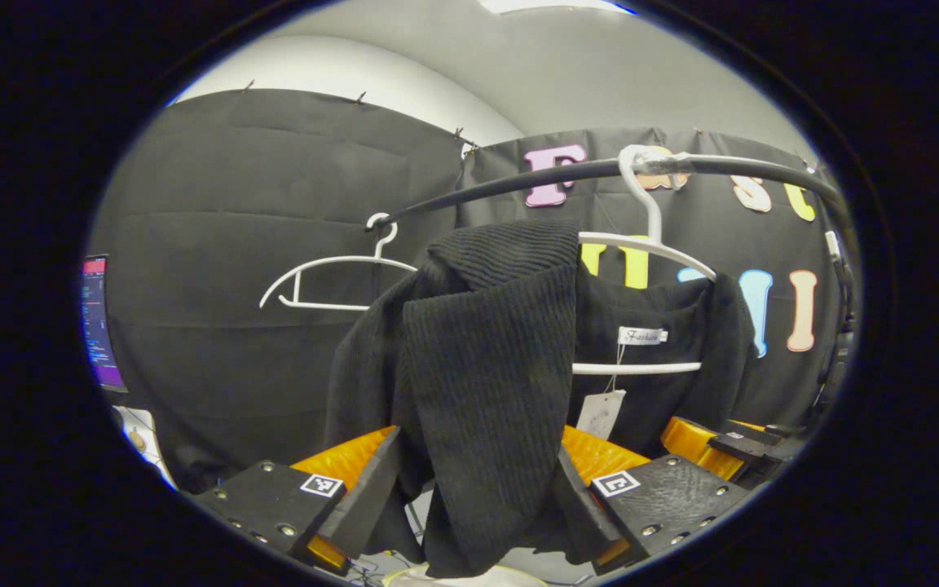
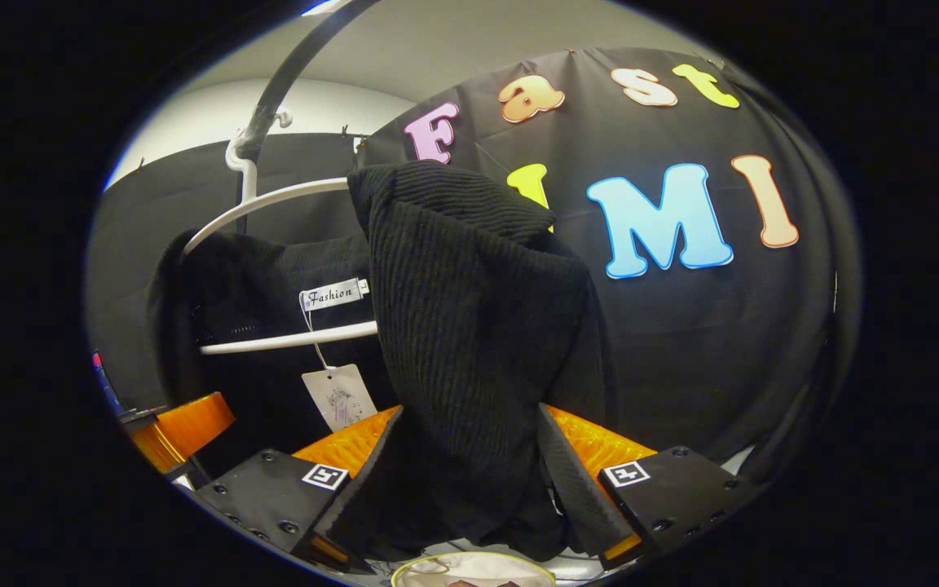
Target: Grasp the clothes on the hanger with both hands and then place them into the laundry hamper below.
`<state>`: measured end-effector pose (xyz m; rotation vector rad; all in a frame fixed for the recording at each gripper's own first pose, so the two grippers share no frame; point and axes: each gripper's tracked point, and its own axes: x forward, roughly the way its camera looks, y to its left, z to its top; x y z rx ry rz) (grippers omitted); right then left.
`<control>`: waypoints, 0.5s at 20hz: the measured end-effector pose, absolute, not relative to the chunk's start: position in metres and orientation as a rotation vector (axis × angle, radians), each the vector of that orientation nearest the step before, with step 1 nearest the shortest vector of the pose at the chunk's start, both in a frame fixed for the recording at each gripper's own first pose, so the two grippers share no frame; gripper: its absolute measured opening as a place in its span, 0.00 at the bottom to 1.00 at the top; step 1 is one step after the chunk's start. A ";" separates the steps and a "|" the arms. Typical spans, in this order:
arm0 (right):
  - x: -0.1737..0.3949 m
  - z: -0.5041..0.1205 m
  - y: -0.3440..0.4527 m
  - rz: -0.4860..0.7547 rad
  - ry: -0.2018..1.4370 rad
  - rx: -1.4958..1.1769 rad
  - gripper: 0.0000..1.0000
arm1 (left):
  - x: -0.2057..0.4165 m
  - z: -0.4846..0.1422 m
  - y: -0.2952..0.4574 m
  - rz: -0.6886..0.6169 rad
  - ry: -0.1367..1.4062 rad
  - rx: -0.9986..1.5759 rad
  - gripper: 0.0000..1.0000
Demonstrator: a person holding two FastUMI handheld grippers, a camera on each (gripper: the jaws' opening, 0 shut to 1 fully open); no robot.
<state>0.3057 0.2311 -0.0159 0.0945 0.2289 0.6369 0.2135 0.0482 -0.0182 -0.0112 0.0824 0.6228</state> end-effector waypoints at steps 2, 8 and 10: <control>0.310 -0.016 0.238 0.647 0.225 0.098 0.97 | 0.216 -0.018 0.049 0.622 0.081 -0.007 0.94; 0.330 -0.014 0.253 0.673 0.208 0.129 0.79 | 0.224 -0.012 0.057 0.644 0.069 0.006 0.70; 0.329 -0.012 0.258 0.686 0.209 0.135 0.76 | 0.228 -0.013 0.053 0.625 0.070 0.005 0.62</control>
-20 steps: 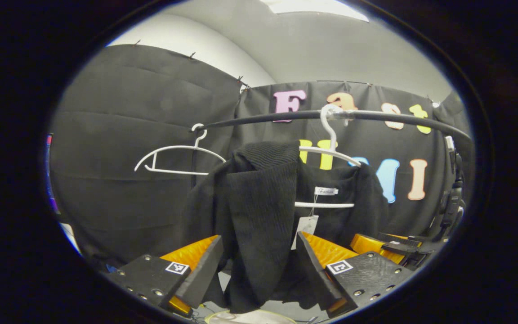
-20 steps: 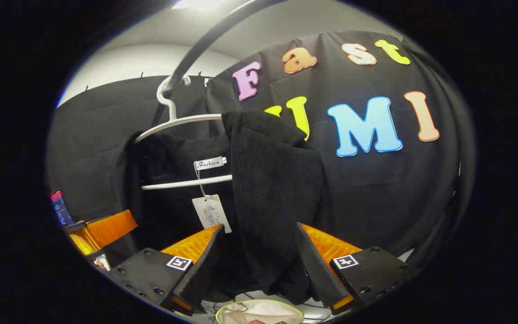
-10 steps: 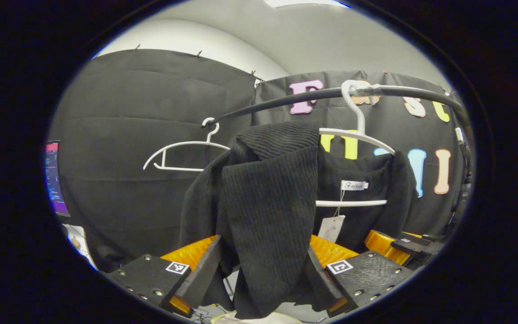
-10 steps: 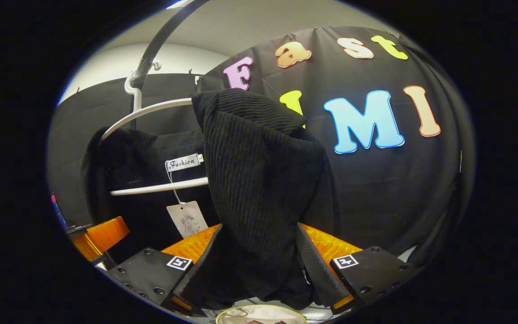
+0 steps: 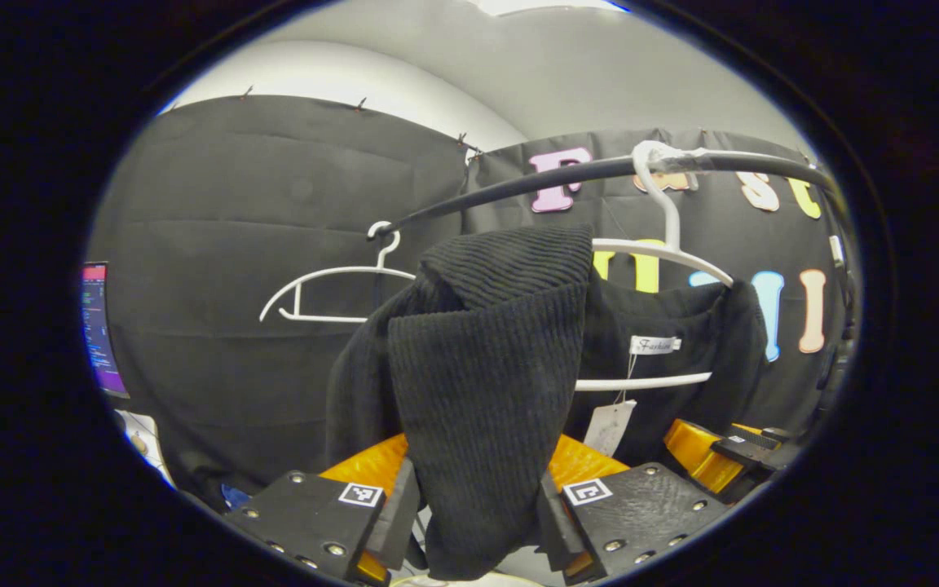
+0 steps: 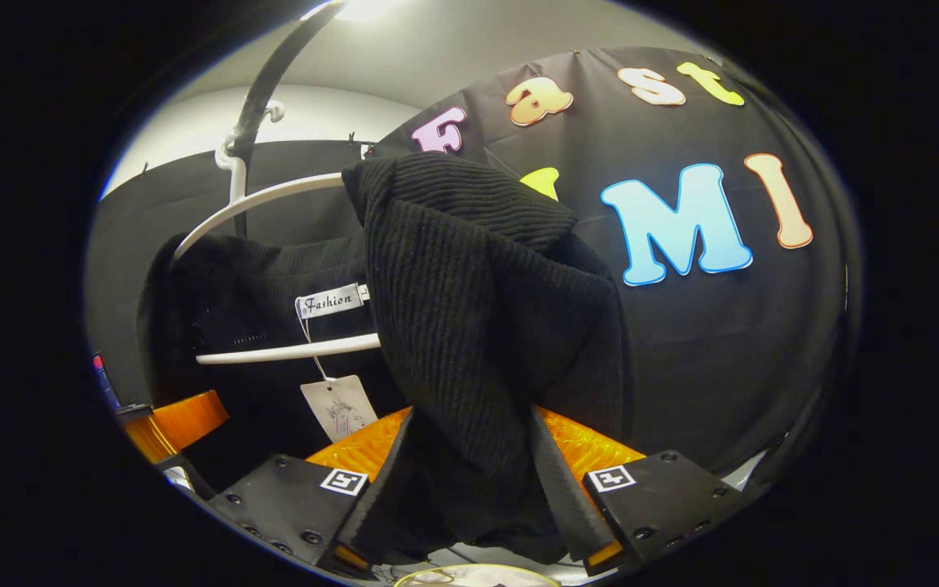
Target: Grasp the clothes on the hanger with both hands and then place them into the laundry hamper below.
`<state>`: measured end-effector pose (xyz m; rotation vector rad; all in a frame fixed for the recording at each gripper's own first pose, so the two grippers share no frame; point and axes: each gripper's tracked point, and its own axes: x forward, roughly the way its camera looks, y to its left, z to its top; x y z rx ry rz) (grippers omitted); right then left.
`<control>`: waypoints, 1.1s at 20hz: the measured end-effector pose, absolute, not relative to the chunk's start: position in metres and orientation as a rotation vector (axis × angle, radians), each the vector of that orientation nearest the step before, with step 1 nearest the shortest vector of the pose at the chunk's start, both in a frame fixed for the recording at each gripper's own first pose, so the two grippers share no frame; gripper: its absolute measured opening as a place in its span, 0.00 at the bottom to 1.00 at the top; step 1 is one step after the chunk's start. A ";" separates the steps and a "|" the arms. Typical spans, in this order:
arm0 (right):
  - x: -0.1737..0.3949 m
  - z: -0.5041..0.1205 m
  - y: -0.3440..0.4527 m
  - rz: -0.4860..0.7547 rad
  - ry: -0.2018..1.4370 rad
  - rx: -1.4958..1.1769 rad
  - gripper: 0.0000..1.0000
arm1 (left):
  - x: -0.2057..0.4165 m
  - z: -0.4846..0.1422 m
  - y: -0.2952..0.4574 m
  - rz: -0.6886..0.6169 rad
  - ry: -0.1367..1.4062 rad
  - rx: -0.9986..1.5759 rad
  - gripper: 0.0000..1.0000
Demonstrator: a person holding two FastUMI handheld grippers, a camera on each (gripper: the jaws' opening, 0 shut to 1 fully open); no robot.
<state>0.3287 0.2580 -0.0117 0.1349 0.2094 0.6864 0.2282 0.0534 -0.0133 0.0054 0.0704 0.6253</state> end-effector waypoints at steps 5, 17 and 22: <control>0.327 -0.011 0.269 0.712 0.216 0.151 0.36 | 0.222 -0.008 0.054 0.620 0.048 -0.005 0.47; 0.323 0.002 0.236 0.658 0.169 0.207 0.01 | 0.209 0.021 0.024 0.341 -0.001 0.006 0.02; 0.323 0.029 0.198 0.550 0.110 0.223 0.01 | 0.188 0.071 0.019 0.246 -0.076 0.017 0.02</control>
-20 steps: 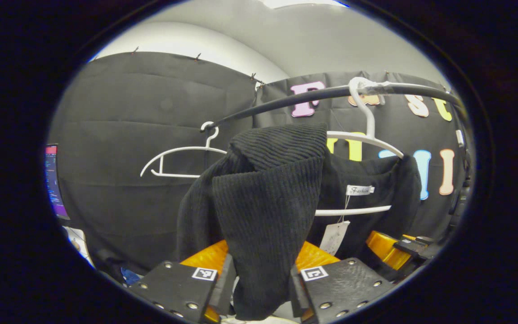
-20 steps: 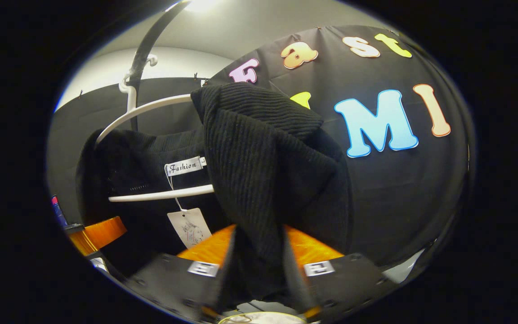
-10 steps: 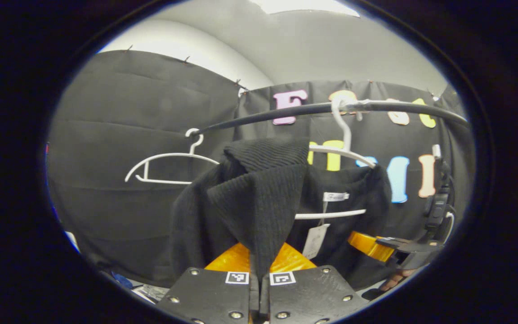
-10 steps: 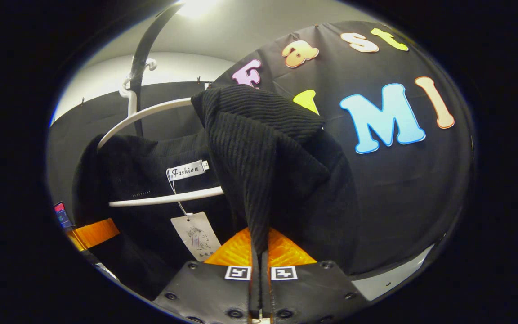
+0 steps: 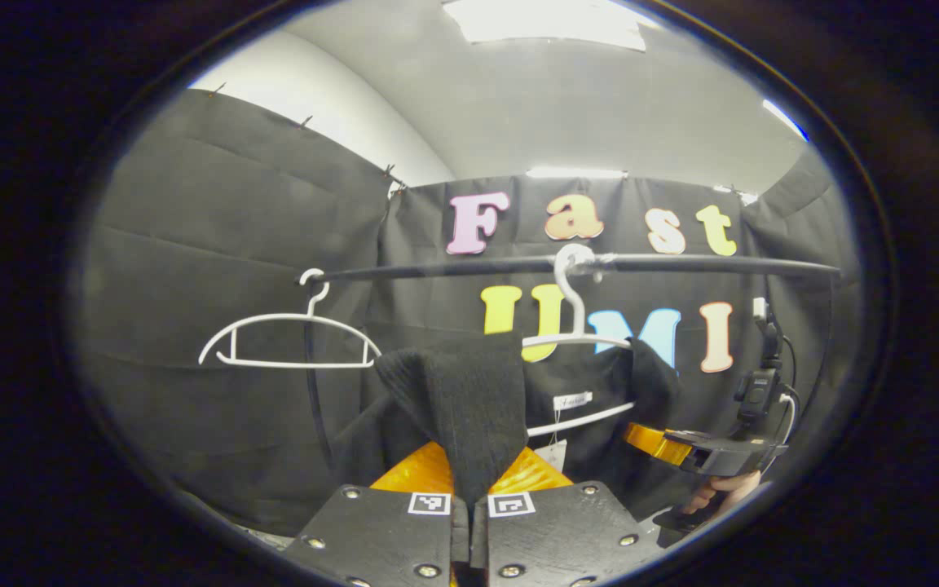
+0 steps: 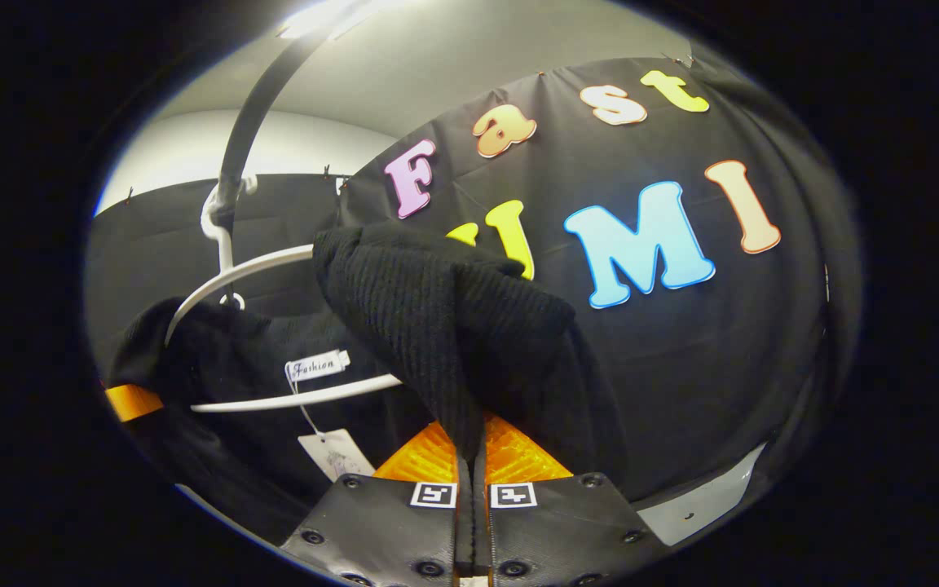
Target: Grasp the clothes on the hanger with both hands and then place them into the laundry hamper below.
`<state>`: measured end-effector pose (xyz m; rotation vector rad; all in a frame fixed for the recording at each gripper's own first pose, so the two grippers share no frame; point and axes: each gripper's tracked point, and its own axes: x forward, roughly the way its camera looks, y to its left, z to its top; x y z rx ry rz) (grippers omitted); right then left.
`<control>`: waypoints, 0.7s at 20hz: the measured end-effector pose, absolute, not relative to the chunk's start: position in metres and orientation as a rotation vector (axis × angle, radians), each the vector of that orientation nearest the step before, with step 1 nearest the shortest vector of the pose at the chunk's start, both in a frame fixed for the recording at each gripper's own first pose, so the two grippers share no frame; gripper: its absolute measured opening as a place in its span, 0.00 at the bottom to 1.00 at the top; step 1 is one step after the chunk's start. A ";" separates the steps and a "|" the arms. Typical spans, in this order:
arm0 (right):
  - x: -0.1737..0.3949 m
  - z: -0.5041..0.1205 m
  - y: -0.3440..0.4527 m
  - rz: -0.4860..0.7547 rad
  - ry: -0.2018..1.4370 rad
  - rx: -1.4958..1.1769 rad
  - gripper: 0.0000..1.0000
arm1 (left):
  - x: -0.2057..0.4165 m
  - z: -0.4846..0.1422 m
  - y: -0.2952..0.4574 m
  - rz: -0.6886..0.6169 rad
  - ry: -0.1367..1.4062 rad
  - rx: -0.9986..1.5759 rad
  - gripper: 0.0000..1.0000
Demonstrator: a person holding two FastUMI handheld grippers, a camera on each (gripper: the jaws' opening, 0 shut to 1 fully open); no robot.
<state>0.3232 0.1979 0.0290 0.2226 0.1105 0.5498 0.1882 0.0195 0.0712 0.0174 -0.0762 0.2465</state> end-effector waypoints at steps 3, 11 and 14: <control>0.331 0.044 0.179 0.487 0.071 0.229 0.01 | 0.184 0.087 0.025 0.231 -0.110 0.006 0.02; 0.358 0.074 0.162 0.393 -0.017 0.243 0.01 | 0.183 0.111 0.080 0.275 -0.161 0.007 0.02; 0.366 0.073 0.161 0.376 -0.033 0.227 0.05 | 0.184 0.103 0.101 0.288 -0.153 -0.035 0.02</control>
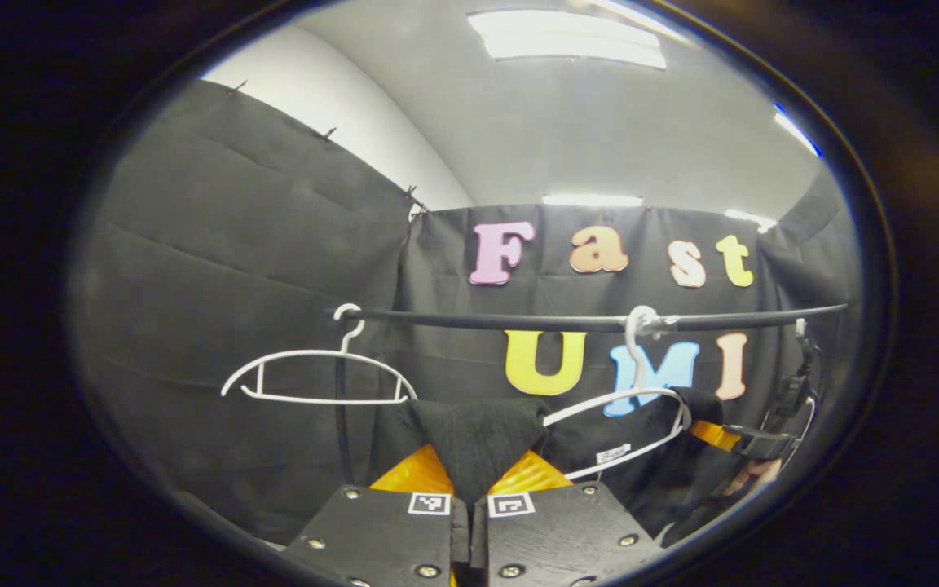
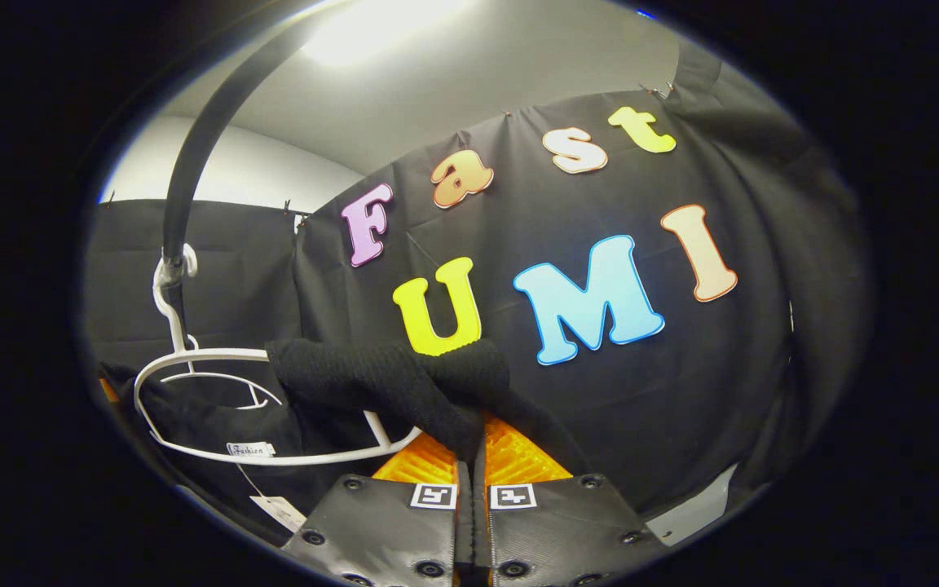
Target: Grasp the clothes on the hanger with both hands and then place them into the laundry hamper below.
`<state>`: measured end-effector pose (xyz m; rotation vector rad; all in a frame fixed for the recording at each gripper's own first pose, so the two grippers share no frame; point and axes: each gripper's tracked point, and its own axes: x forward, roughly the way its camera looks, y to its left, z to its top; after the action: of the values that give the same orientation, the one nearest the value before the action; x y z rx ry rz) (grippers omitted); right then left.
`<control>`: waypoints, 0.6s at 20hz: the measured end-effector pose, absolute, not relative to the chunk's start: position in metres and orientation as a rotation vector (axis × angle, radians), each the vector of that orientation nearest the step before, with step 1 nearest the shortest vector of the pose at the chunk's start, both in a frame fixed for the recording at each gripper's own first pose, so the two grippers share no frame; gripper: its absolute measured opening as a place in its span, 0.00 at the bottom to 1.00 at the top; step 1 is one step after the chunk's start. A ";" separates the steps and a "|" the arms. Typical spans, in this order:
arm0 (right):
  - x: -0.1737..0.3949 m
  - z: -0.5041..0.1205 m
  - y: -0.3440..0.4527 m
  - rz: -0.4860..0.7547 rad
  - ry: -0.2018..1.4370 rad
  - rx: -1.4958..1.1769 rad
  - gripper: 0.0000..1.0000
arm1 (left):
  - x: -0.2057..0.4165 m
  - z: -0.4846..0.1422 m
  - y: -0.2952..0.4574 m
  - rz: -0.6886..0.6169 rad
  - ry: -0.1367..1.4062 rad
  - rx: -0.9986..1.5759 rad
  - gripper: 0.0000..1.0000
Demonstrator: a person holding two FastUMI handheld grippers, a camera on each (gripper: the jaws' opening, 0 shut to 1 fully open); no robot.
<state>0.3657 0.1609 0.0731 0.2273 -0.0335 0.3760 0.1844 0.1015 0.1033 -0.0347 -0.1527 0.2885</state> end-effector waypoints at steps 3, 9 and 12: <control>0.381 0.070 0.154 0.339 -0.055 0.219 0.01 | 0.185 0.098 0.122 0.297 -0.143 -0.045 0.02; 0.398 0.058 0.148 0.293 -0.078 0.197 0.01 | 0.192 0.086 0.153 0.306 -0.136 -0.023 0.02; 0.409 0.053 0.141 0.269 -0.085 0.192 0.01 | 0.197 0.084 0.163 0.278 -0.139 -0.001 0.02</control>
<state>0.4093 0.1409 0.0526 0.1916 -0.0848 0.2690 0.1973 0.1632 0.0842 -0.0007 -0.1389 0.2778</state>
